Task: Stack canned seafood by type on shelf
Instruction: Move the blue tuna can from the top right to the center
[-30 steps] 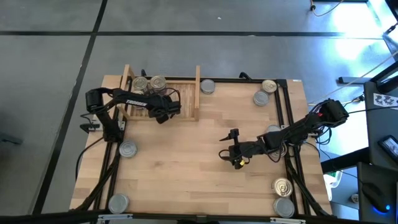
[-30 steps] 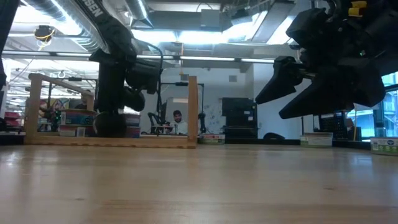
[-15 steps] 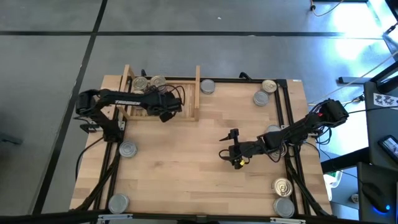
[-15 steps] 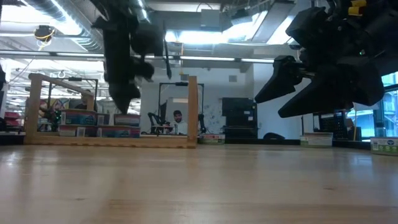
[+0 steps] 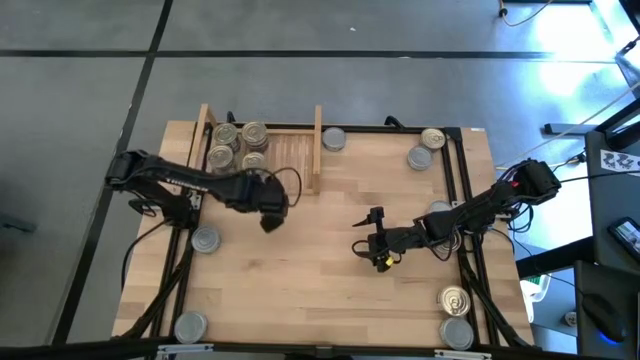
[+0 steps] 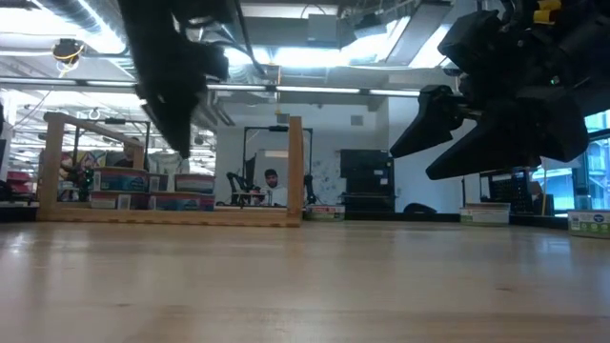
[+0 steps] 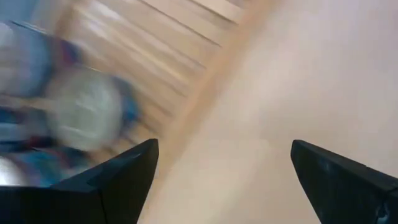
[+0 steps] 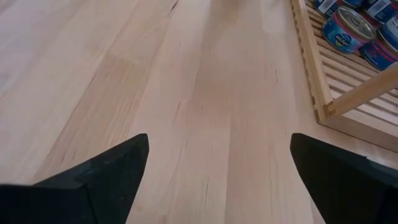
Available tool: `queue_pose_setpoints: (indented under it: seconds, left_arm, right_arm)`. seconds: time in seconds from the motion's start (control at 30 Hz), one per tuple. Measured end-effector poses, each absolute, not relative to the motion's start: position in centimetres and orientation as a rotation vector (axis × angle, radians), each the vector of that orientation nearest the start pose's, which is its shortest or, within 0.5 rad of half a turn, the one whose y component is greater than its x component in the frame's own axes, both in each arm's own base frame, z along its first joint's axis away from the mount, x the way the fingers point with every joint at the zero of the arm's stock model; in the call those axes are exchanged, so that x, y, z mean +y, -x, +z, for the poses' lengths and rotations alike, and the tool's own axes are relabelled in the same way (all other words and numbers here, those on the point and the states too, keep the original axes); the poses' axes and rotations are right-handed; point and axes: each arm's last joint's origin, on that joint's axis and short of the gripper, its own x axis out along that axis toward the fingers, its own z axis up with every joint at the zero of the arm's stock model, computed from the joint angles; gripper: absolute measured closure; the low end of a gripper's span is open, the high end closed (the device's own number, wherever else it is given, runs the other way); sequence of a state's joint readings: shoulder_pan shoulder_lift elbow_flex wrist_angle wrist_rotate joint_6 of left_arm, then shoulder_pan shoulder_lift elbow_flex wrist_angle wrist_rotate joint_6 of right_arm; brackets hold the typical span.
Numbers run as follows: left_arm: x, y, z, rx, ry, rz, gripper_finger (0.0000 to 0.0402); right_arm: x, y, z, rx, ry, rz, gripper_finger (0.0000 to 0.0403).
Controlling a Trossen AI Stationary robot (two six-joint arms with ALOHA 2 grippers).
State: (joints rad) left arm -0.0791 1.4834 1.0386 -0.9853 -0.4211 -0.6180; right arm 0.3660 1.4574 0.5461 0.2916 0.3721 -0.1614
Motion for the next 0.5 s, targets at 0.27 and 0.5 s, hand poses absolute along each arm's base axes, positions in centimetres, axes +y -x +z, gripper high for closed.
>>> queue_pose_setpoints:
  seconds: [0.27,0.5]
  left_arm:
    - [-6.2,-25.5,22.1,1.278,0.317,0.424,0.0039]
    - [-9.1,-27.2,22.2,1.027,0.273,0.334,0.0039]
  right_arm:
    - [8.5,-25.2,15.5,0.563,0.375,0.040,0.0010]
    - [8.6,-25.3,15.7,0.539,0.302,0.020,0.0010]
